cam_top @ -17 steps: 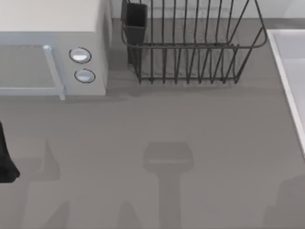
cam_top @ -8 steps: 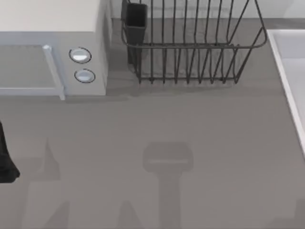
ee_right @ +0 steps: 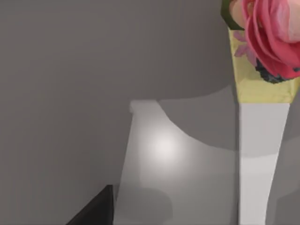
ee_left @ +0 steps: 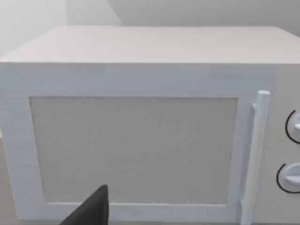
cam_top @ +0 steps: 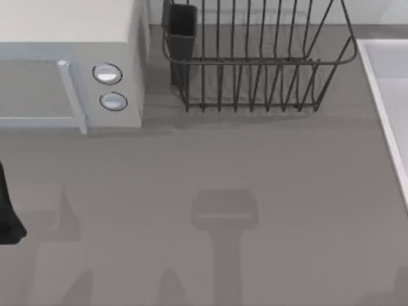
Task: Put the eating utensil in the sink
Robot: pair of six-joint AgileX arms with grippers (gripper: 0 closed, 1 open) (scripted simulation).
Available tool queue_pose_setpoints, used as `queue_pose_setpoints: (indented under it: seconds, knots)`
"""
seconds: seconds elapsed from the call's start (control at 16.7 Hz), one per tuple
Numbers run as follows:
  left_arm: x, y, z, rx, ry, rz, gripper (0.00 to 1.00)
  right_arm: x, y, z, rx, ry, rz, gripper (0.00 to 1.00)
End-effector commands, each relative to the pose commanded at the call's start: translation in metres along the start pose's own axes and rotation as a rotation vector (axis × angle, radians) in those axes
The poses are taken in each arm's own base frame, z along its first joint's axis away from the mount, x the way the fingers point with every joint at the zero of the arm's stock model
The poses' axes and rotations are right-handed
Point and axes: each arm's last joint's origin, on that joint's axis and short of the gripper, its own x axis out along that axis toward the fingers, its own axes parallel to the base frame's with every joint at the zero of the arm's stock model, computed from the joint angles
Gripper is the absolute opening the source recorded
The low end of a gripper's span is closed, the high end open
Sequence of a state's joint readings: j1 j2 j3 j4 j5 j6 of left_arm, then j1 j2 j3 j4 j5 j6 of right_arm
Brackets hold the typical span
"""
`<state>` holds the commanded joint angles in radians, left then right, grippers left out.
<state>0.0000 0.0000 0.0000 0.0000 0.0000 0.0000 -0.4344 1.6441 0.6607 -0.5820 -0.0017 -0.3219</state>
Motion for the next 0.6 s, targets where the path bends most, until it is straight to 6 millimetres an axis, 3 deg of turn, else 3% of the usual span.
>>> queue_pose_setpoints:
  seconds: [0.54, 0.6]
  knots:
    - [0.0000, 0.0000, 0.0000, 0.000, 0.000, 0.000, 1.00, 0.0000, 0.0000, 0.0000, 0.000, 0.000, 0.000, 0.02]
    - [0.0000, 0.0000, 0.0000, 0.000, 0.000, 0.000, 1.00, 0.0000, 0.0000, 0.0000, 0.000, 0.000, 0.000, 0.00]
